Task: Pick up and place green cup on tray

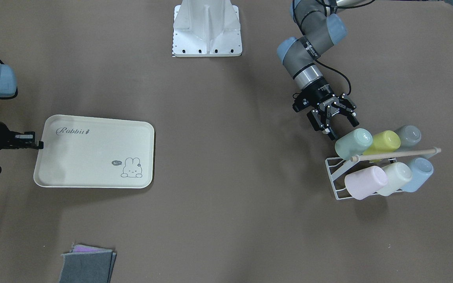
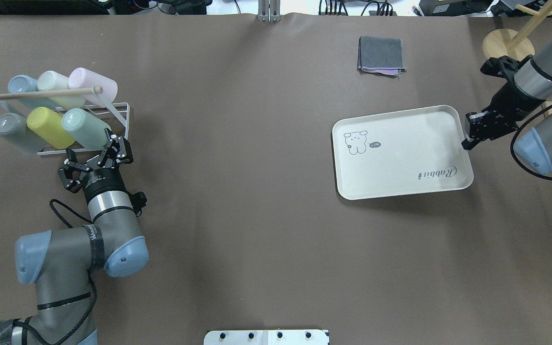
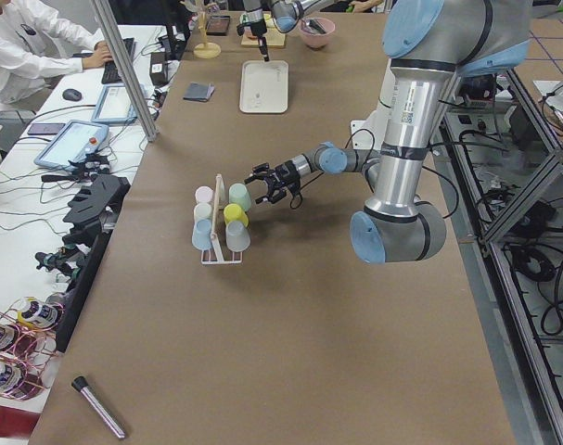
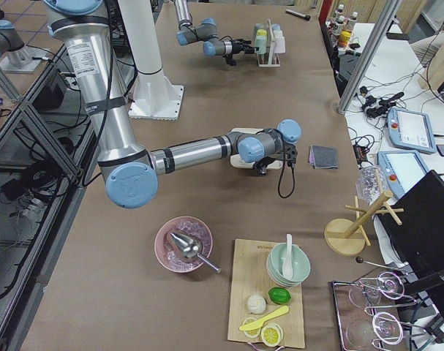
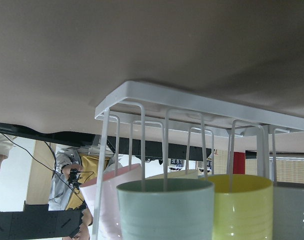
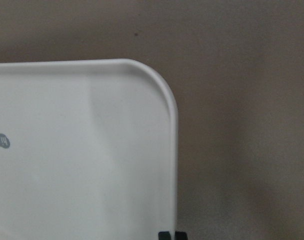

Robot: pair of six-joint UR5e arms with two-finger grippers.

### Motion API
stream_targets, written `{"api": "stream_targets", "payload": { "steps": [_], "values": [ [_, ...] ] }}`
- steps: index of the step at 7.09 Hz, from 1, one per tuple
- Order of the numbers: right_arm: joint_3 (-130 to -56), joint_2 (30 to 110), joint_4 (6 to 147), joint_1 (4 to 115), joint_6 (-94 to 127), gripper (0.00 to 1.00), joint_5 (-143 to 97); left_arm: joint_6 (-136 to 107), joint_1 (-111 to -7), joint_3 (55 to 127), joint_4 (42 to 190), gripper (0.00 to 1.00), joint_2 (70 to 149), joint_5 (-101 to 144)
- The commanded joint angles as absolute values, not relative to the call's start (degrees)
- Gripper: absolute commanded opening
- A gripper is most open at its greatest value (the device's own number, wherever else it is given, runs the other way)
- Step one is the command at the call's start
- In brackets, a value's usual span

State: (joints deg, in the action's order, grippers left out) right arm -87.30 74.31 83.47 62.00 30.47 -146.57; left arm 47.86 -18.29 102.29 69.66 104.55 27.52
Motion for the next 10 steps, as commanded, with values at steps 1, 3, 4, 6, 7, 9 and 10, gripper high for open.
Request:
{"api": "stream_targets", "payload": {
  "steps": [1, 3, 4, 6, 7, 9, 10],
  "values": [
    [-86.7, 71.4, 83.3, 60.5, 31.1, 0.00, -146.2, 47.8, -19.2, 102.0, 69.7, 0.98, 104.5, 27.5],
    [-86.6, 69.2, 83.2, 59.0, 32.0, 0.00, -145.5, 47.8, -19.1, 101.4, 69.8, 0.98, 104.5, 27.5],
    [-86.6, 68.0, 83.2, 57.9, 32.0, 0.00, -144.8, 47.8, -19.1, 100.6, 69.8, 0.98, 104.6, 27.2],
    [-86.6, 65.1, 83.2, 55.2, 34.2, 0.00, -143.5, 48.0, -19.1, 98.5, 72.0, 0.98, 104.8, 27.2],
    [-86.6, 63.6, 83.1, 53.7, 37.6, 0.00, -142.7, 48.1, -19.1, 97.7, 72.9, 0.98, 104.7, 27.2],
    [-86.6, 62.1, 80.7, 51.4, 44.1, 0.00, -142.4, 48.2, -19.2, 97.2, 73.2, 0.98, 104.8, 27.2],
    [-86.2, 62.0, 76.0, 49.3, 50.4, 0.00, -141.3, 48.5, -19.1, 97.3, 73.1, 0.98, 104.8, 27.1]
  ]
}}
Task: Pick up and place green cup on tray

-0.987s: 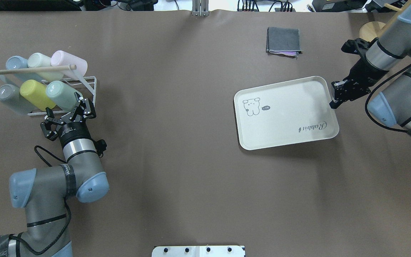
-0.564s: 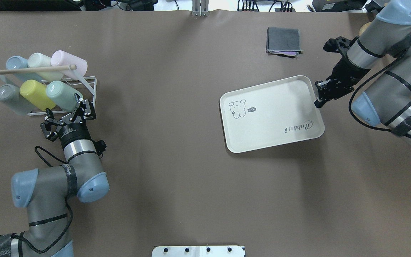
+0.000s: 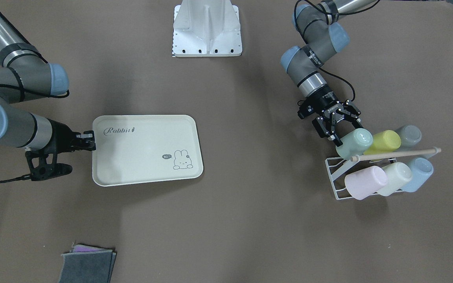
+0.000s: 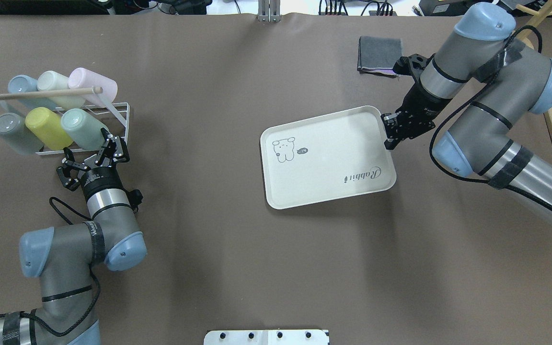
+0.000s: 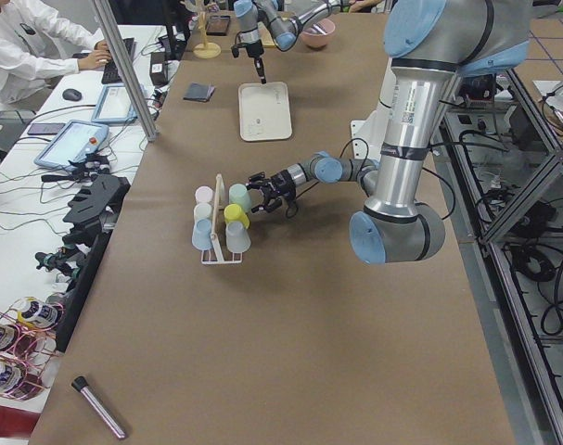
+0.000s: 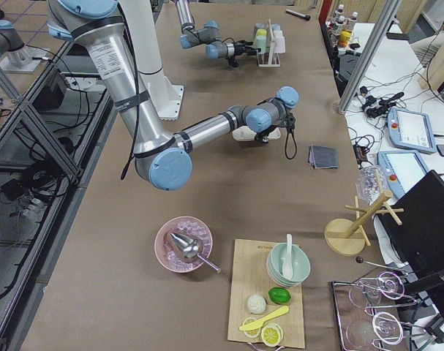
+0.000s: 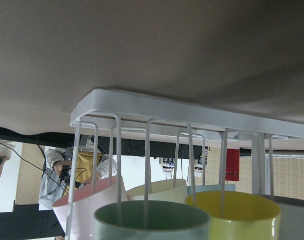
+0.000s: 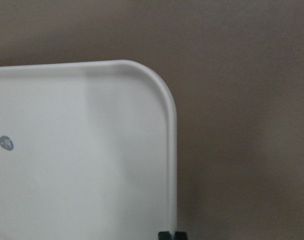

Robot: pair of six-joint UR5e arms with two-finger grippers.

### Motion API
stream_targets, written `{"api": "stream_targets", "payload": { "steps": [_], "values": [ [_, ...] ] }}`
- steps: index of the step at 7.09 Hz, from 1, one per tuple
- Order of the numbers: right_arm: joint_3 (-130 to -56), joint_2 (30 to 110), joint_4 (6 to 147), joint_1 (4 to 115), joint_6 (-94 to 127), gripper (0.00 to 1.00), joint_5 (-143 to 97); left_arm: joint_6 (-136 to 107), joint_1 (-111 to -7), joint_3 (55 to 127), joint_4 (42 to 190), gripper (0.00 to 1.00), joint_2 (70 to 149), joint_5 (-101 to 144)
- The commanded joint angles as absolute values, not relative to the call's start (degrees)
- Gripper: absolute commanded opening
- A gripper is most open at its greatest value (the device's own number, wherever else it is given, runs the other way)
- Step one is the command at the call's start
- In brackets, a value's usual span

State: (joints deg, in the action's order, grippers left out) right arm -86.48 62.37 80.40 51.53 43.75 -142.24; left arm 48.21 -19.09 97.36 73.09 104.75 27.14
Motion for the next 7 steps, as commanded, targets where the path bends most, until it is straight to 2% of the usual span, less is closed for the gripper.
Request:
{"api": "stream_targets", "payload": {
  "steps": [1, 3, 4, 6, 7],
  "values": [
    [-85.1, 60.8, 72.9, 47.6, 55.4, 0.00, -139.8, 50.5, -19.2, 97.6, 73.2, 0.98, 104.9, 27.1],
    [-84.5, 58.4, 72.5, 45.7, 59.2, 0.00, -138.1, 53.9, -19.2, 98.4, 73.3, 0.97, 104.9, 25.9],
    [-84.4, 57.4, 72.4, 44.7, 60.1, 0.00, -136.9, 54.3, -19.2, 98.6, 73.3, 0.88, 104.9, 25.8],
    [-83.7, 54.6, 72.4, 42.7, 60.6, 0.00, -135.3, 54.4, -19.2, 98.9, 73.3, 0.41, 104.8, 24.6],
    [-83.3, 53.2, 72.4, 41.5, 61.8, 0.00, -134.1, 54.5, -19.3, 99.8, 73.3, 0.28, 104.6, 23.3]
  ]
}}
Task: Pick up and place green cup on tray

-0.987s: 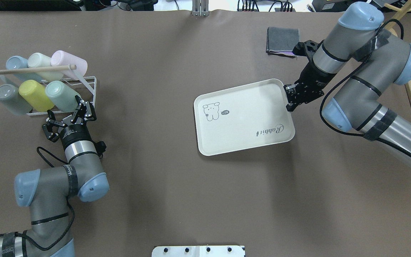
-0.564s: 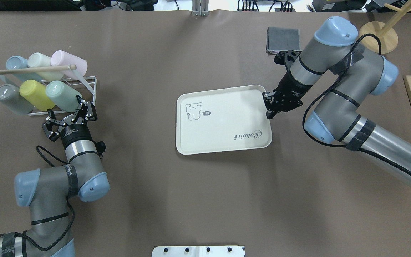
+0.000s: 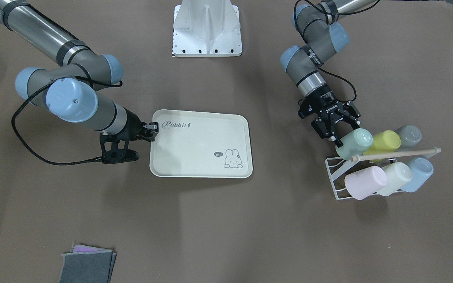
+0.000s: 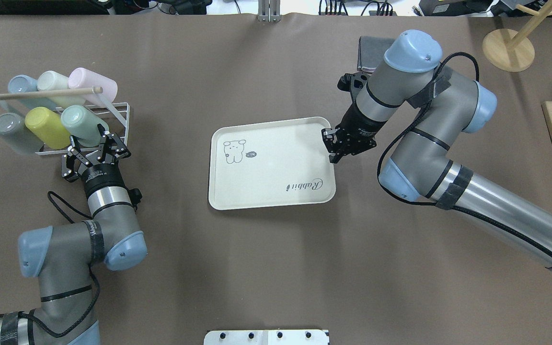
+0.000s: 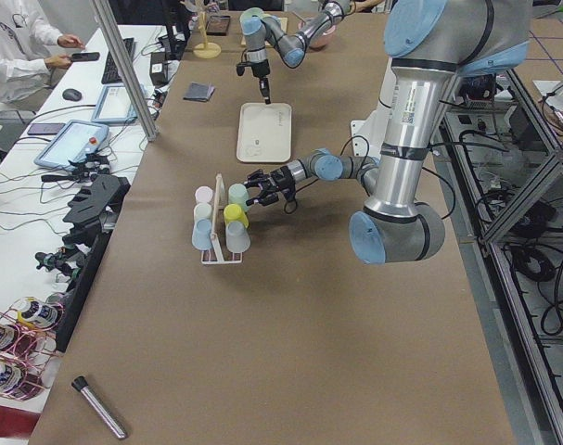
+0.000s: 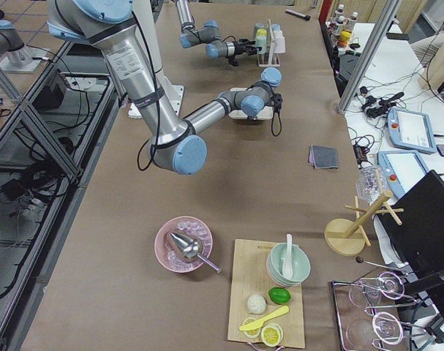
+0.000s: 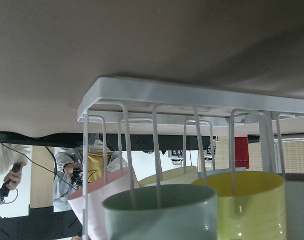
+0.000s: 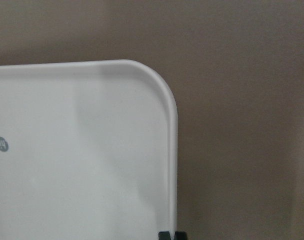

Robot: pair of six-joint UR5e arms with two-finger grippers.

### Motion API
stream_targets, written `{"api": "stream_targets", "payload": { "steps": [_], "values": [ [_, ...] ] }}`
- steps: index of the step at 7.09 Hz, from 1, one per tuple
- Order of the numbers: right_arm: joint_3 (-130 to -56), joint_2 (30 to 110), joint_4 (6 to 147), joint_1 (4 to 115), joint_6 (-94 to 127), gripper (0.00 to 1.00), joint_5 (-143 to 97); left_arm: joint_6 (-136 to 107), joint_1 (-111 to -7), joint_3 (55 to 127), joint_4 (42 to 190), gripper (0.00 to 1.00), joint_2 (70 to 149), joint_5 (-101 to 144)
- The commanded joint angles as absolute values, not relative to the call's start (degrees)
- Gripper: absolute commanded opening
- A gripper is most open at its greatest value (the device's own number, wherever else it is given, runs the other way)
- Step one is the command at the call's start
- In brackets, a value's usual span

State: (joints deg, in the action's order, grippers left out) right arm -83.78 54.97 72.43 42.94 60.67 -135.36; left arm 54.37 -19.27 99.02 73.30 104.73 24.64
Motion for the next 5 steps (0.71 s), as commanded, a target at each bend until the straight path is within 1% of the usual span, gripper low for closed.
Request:
{"api": "stream_targets", "payload": {
  "steps": [1, 3, 4, 5],
  "values": [
    [-82.2, 51.2, 72.4, 39.7, 62.5, 0.00, -132.2, 55.1, -19.8, 101.1, 73.3, 0.22, 104.3, 23.2],
    [-81.8, 50.7, 72.3, 38.8, 62.9, 0.00, -131.5, 57.0, -20.0, 101.8, 73.3, 0.22, 104.3, 23.2],
    [-81.8, 50.9, 72.3, 38.8, 62.9, 0.15, -131.5, 57.1, -20.0, 102.0, 73.3, 0.21, 104.3, 23.2],
    [-82.1, 51.3, 72.2, 39.3, 62.9, 0.99, -131.3, 57.0, -20.0, 101.9, 73.2, 0.21, 104.2, 23.2]
  ]
}}
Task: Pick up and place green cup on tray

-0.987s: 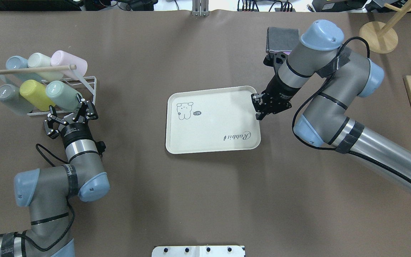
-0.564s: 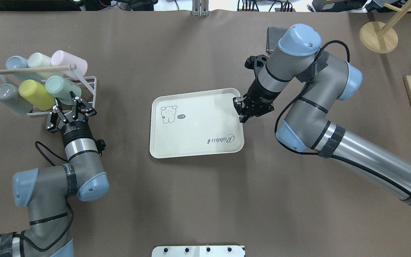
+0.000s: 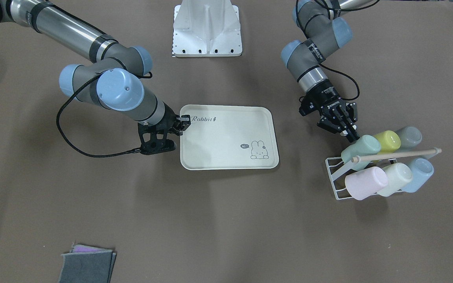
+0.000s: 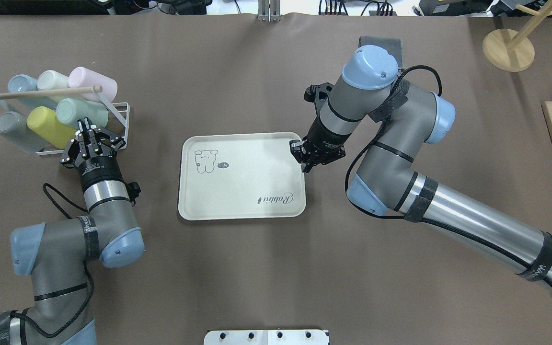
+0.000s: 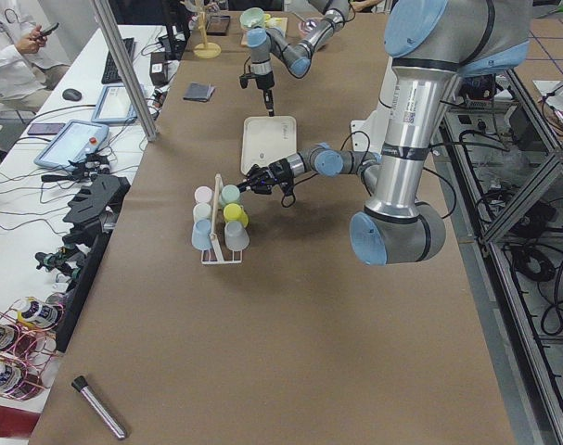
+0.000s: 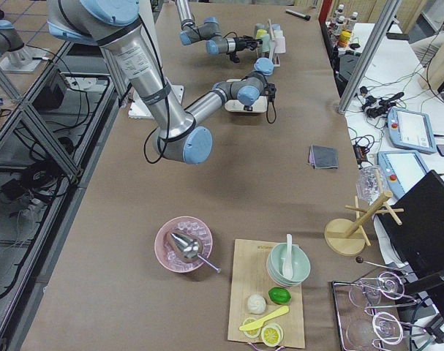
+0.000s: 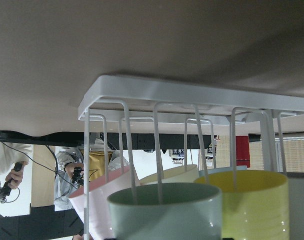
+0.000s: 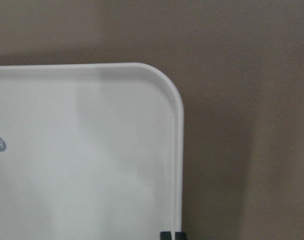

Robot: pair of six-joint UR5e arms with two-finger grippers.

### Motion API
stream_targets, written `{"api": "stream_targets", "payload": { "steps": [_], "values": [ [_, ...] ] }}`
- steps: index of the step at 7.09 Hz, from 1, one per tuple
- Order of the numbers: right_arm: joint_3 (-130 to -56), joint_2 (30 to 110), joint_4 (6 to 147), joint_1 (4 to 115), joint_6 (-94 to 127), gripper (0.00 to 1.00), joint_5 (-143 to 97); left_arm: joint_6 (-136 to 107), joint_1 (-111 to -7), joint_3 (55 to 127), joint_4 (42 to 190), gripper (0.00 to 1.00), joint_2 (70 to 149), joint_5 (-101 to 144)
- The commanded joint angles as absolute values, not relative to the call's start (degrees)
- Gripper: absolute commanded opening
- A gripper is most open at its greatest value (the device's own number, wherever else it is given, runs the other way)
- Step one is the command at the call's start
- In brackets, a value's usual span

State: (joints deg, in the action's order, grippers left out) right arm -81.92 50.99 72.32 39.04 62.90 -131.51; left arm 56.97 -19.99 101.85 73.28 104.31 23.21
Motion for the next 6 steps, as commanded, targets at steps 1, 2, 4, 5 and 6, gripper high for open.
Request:
{"api": "stream_targets", "payload": {
  "steps": [1, 2, 4, 5, 6],
  "values": [
    [-82.5, 52.0, 72.2, 40.9, 62.4, 1.00, -131.3, 57.0, -19.8, 101.5, 73.3, 0.52, 104.2, 23.2],
    [-83.6, 53.7, 72.2, 43.6, 60.7, 1.00, -131.9, 57.0, -19.8, 101.3, 73.3, 0.82, 104.3, 23.3],
    [-87.8, 60.9, 72.2, 48.9, 54.8, 1.00, -135.0, 56.9, -19.7, 99.3, 73.6, 0.94, 104.6, 23.2],
    [-89.5, 64.5, 72.3, 52.6, 51.4, 1.00, -137.0, 56.8, -19.7, 98.9, 74.4, 0.96, 104.7, 23.3],
    [-91.9, 70.2, 72.6, 56.0, 46.7, 1.00, -138.1, 56.9, -19.7, 97.1, 77.0, 0.96, 104.6, 23.3]
  ]
}}
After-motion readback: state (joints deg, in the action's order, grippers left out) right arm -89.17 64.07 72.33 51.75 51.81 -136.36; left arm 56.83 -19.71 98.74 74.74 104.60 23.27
